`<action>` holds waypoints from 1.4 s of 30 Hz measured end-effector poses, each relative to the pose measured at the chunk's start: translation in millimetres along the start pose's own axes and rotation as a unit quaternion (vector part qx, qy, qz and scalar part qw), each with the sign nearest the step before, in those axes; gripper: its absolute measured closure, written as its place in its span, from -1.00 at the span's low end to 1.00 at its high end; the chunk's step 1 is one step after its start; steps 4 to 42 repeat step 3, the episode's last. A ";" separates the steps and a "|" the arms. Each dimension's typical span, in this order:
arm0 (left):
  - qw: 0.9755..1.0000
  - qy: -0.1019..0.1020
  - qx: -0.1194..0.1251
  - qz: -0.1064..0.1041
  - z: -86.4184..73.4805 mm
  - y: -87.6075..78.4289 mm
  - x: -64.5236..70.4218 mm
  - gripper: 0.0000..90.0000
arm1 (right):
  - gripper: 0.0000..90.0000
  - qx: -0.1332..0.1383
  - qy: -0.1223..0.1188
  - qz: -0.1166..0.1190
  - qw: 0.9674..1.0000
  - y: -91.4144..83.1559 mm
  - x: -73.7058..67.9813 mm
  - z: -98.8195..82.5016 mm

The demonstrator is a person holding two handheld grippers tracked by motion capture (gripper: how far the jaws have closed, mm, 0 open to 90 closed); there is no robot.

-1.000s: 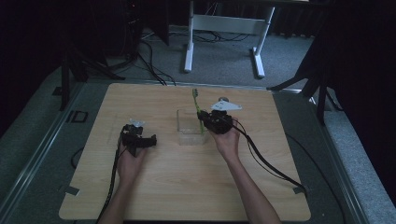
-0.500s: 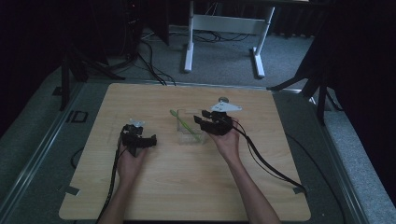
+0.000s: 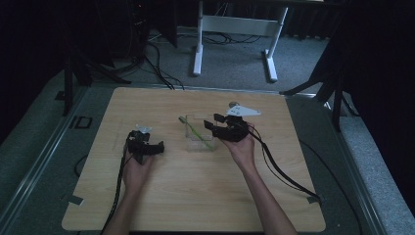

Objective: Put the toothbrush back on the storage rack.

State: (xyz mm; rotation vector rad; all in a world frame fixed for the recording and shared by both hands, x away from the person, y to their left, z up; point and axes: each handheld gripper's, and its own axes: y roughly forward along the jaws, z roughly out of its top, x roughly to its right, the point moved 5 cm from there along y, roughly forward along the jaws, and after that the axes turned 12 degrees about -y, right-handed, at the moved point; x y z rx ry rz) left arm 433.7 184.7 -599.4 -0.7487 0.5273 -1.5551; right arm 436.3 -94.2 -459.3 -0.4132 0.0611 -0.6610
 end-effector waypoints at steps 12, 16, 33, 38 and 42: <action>1.000 0.002 -0.001 0.000 0.0 -0.2 -0.2 -0.79 | -0.01 -0.006 -0.011 0.012 1.000 -8.4 -4.3 2.3; 1.000 0.002 -0.001 0.000 0.0 -0.2 -0.2 -0.79 | -0.01 -0.006 -0.011 0.012 1.000 -8.4 -4.3 2.3; 1.000 0.002 -0.001 0.000 0.0 -0.2 -0.2 -0.79 | -0.01 -0.006 -0.011 0.012 1.000 -8.4 -4.3 2.3; 1.000 0.002 -0.001 0.000 0.0 -0.2 -0.2 -0.79 | -0.01 -0.006 -0.011 0.012 1.000 -8.4 -4.3 2.3; 1.000 0.002 -0.001 0.000 0.0 -0.2 -0.2 -0.79 | -0.01 -0.006 -0.011 0.012 1.000 -8.4 -4.3 2.3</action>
